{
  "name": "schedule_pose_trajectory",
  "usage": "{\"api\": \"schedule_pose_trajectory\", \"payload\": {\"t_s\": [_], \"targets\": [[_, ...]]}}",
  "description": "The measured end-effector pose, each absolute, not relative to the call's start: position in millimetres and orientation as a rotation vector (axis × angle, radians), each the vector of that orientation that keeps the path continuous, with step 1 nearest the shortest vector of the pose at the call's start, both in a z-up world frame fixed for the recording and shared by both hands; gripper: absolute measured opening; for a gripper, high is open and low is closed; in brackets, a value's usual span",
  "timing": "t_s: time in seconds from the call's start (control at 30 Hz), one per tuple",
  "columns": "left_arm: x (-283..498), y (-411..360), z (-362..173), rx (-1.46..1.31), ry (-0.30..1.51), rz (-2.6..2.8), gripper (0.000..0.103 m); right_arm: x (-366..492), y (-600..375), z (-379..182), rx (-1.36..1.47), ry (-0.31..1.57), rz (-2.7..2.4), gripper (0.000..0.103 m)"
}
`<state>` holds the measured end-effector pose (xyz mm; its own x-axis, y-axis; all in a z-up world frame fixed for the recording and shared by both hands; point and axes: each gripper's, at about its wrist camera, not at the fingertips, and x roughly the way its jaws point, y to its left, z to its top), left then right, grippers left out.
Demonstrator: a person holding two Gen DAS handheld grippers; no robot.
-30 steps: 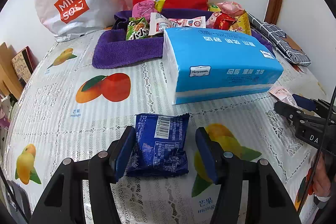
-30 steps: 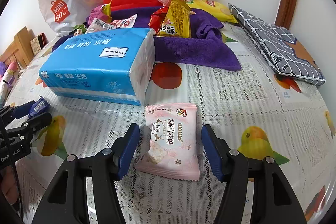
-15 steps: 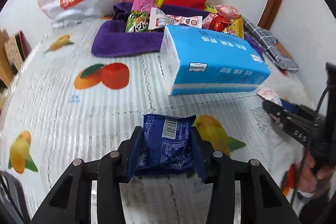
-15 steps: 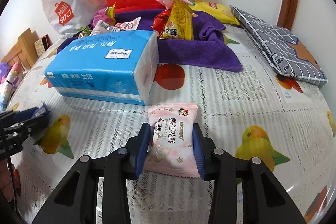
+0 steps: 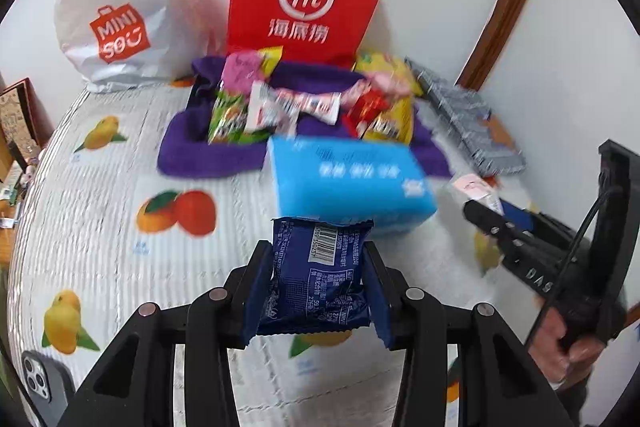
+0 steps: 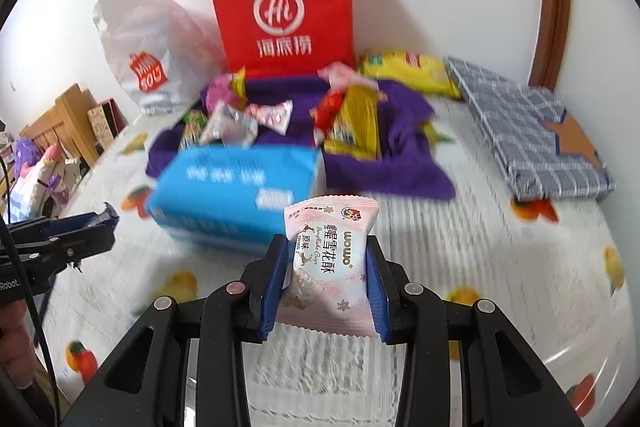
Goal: Organize snacks
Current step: 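Lift the blue packet and pink-white packet over the purple towel with both tools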
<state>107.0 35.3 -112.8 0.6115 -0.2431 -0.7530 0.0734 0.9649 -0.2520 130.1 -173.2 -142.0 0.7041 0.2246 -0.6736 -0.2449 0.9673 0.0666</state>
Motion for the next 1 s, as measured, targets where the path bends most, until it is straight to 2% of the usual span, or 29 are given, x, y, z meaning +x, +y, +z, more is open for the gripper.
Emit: {"api": "schedule_pose_trajectory", "payload": {"t_s": [0.43, 1.0], "targets": [[172, 44, -39, -0.190, 0.799, -0.122, 0.042, 194, -137, -55, -0.057, 0.649, 0.312, 0.038], [265, 58, -29, -0.267, 0.826, -0.154, 0.042, 277, -126, -39, -0.026, 0.622, 0.322, 0.038]]}}
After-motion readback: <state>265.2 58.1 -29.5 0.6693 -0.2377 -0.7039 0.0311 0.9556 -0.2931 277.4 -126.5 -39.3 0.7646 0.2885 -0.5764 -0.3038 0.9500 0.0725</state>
